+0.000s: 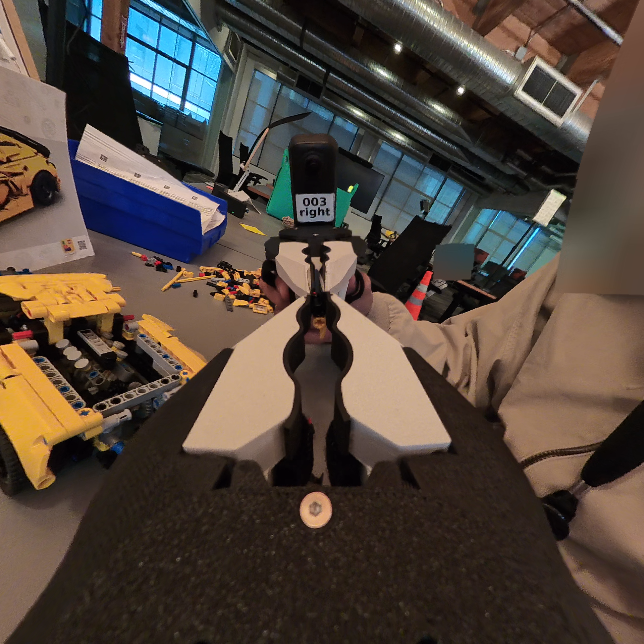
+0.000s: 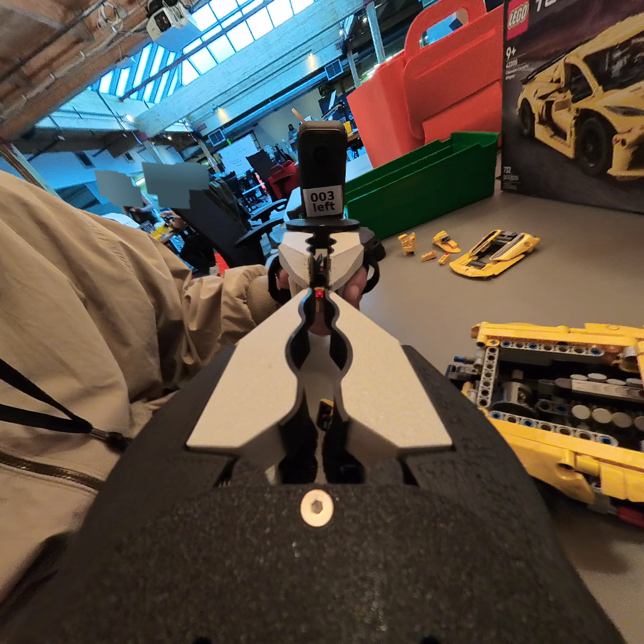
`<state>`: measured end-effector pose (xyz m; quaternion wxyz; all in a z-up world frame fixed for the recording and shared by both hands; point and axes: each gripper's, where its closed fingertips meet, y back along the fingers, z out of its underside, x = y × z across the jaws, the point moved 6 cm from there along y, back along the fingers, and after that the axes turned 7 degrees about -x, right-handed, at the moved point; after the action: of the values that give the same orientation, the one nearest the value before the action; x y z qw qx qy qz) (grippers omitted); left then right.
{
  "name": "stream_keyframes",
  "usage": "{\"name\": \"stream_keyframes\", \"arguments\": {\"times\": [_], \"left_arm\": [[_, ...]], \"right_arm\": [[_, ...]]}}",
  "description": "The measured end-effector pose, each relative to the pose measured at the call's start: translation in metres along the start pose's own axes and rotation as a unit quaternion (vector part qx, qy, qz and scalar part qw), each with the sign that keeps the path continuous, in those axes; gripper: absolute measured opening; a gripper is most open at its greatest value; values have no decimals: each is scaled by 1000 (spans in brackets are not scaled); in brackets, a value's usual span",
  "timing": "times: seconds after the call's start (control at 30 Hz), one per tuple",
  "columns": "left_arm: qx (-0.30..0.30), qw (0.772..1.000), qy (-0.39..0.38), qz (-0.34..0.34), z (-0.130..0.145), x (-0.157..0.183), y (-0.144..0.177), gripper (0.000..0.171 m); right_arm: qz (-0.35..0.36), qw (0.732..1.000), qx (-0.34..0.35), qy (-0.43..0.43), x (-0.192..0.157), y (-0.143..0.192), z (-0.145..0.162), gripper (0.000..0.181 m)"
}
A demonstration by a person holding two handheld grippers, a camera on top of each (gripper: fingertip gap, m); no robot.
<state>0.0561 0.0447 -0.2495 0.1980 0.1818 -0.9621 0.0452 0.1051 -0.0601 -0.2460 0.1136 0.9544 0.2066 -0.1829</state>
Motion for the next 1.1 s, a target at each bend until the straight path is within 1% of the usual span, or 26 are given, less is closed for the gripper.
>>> {"name": "stream_keyframes", "arguments": {"times": [0.07, 0.13, 0.3, 0.33, 0.37, 0.4, 0.43, 0.47, 0.5, 0.53, 0.57, 0.6, 0.63, 0.67, 0.7, 0.73, 0.77, 0.83, 0.87, 0.9, 0.93, 0.97, 1.03, 1.07, 1.1], "left_arm": [[-5, 1000, -24, -7, 0, 2, 0, 6], [-26, 999, -44, -5, 1, 7, 0, 5], [-69, 993, -99, -9, 5, 16, 0, 6], [-65, 992, -106, -2, 4, 18, 6, 6], [-37, 994, -98, 5, -5, 18, 21, 6], [-6, 996, -89, 3, -16, 15, 39, 5], [20, 996, -83, -2, -24, 12, 53, 5], [33, 997, -74, -10, -26, 8, 59, 5], [41, 997, -63, -17, -25, 4, 57, 6], [39, 998, -43, -17, -21, -1, 51, 6], [35, 999, -20, -13, -15, -6, 42, 6], [32, 999, -2, -4, -10, -8, 35, 6], [30, 1000, 9, 1, -6, -10, 30, 6], [32, 999, 21, -2, -5, -13, 27, 6], [35, 999, 38, -12, -5, -18, 25, 6], [40, 997, 56, -19, -4, -22, 25, 6], [54, 996, 71, -19, -5, -25, 26, 6], [88, 991, 103, -4, -7, -27, 29, 6], [107, 987, 119, 6, -9, -28, 31, 6], [125, 983, 132, 18, -11, -28, 32, 6], [138, 980, 142, 31, -12, -28, 33, 6], [147, 977, 148, 40, -13, -27, 33, 6], [149, 976, 151, 50, -13, -25, 30, 6], [145, 977, 149, 52, -12, -23, 27, 6], [141, 977, 148, 57, -11, -21, 25, 6]], "right_arm": [[7, 1000, 0, 20, -2, 0, 0, 2], [-13, 1000, -7, 23, -4, 0, 2, 2], [-15, 997, -43, 65, -11, 4, 8, 2], [-5, 998, -10, 66, -10, 18, 2, 2], [-8, 996, 64, 55, -7, 53, -12, 0], [9, 993, 105, 52, -3, 91, -18, 0], [58, 991, 107, 58, 3, 120, -17, 1], [87, 989, 106, 58, 5, 142, -14, 1], [101, 990, 92, 45, 9, 159, -9, 1], [160, 986, 50, 20, 22, 173, 2, 2], [271, 963, -5, -6, 44, 192, 19, 1], [367, 927, -72, -36, 63, 212, 39, 2], [426, 892, -135, -71, 74, 229, 59, 3], [471, 856, -182, -109, 82, 244, 76, 3], [502, 829, -207, -137, 86, 255, 89, 3], [515, 816, -212, -156, 86, 261, 96, 3], [514, 813, -213, -173, 86, 264, 101, 4], [526, 798, -226, -189, 89, 269, 105, 14], [529, 799, -217, -184, 89, 267, 101, 18], [524, 810, -200, -170, 88, 261, 92, 19], [512, 829, -173, -146, 84, 249, 78, 20], [483, 856, -141, -117, 78, 228, 59, 21], [378, 922, -57, -63, 60, 169, 21, 23], [296, 954, -24, -45, 48, 132, 5, 26], [208, 977, 0, -38, 35, 95, -5, 31]]}}
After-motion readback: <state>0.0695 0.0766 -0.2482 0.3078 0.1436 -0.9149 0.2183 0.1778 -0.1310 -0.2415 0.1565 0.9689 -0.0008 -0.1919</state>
